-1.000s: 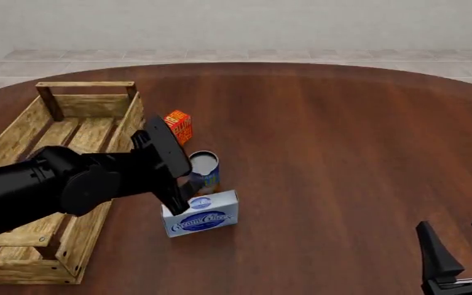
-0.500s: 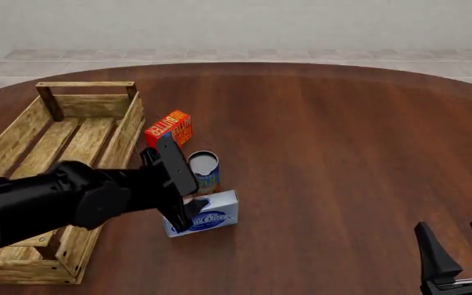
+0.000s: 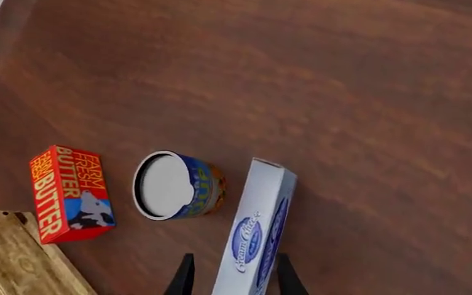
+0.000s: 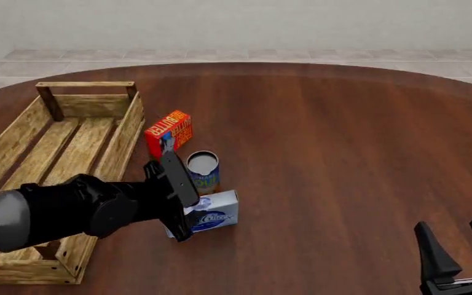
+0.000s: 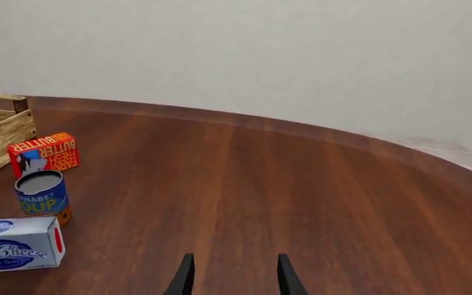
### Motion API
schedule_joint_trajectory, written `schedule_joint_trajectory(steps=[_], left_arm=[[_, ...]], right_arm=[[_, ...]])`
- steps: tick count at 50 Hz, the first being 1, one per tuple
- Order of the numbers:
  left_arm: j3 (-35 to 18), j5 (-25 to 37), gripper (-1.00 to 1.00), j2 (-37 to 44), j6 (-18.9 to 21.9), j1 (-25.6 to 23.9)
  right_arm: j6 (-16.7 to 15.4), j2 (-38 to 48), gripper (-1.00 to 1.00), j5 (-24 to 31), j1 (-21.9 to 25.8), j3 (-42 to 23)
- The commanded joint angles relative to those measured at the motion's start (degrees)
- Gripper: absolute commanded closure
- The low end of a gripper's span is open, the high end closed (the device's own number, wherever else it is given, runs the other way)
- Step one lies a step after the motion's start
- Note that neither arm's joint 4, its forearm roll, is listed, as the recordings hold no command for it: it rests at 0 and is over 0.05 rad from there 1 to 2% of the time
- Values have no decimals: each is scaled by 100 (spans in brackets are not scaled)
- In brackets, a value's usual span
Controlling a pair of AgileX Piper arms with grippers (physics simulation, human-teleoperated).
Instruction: Pick up the cream cheese and put it in the tray.
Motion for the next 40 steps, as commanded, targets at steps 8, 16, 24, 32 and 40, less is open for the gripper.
schedule_joint_trajectory(steps=[8,16,24,32,40], left_arm=[[277,-458,-100,381,-38,-23],[348,-548,-100,447,-12,53],[284,-505,-100,476,-23,153],[355,-635,-100,638,-7,140],[400,-764,-100,811,44,186]], right_arm=[[-4,1,-100,1,-10,0],[-1,-4,-100,11,-5,-1],[-18,-15,-100,23,-2,0],[-12,-7,-100,18,-8,0],[-14,20,-100,-5,-15,1]])
